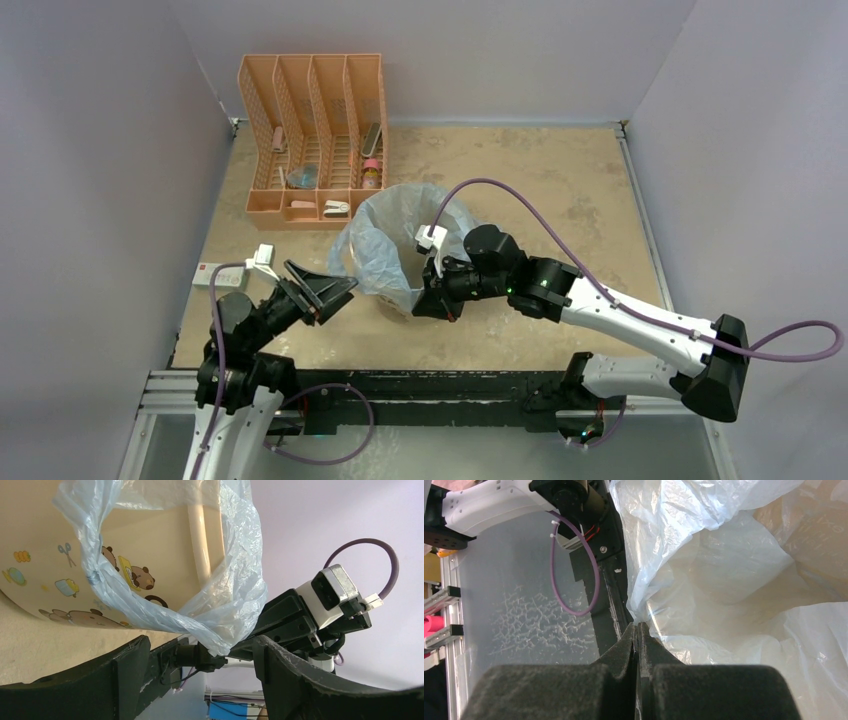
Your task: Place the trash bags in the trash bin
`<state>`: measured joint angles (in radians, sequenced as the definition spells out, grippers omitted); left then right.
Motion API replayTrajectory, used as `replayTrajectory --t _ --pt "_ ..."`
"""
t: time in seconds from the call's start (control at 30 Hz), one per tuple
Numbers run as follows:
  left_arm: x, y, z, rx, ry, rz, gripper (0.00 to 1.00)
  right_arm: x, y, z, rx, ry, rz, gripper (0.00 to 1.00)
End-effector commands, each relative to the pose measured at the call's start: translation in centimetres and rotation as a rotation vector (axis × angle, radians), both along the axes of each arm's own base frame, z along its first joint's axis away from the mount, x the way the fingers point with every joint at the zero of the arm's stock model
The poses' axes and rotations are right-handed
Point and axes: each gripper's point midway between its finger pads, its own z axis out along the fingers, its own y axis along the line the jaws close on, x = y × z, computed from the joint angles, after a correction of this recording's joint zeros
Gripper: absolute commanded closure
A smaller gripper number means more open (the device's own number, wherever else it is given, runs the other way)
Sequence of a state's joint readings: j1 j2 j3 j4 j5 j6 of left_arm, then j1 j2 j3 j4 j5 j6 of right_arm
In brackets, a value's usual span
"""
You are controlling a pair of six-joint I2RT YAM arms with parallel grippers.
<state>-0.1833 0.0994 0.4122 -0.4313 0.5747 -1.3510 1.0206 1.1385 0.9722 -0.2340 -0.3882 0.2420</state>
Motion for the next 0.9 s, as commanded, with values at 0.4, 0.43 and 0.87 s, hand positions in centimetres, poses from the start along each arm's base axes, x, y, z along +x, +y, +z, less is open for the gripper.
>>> replayTrajectory --t 0.4,0.43,0.87 --pt "1.8 -1.1 -2.4 0.014 0.049 -0.067 0.53 0.2 0.6 2.0 0.059 -0.044 0.02 1.0" --pt "1.8 -1.0 -2.9 0.033 0.057 -0.067 0.58 0.3 0.5 2.1 0.06 -0.044 0.015 1.0" --pt "2.5 -0.6 -9.7 0.132 0.149 -0.05 0.79 -0.1 0.7 3.7 0.119 -0.047 0.018 0.99"
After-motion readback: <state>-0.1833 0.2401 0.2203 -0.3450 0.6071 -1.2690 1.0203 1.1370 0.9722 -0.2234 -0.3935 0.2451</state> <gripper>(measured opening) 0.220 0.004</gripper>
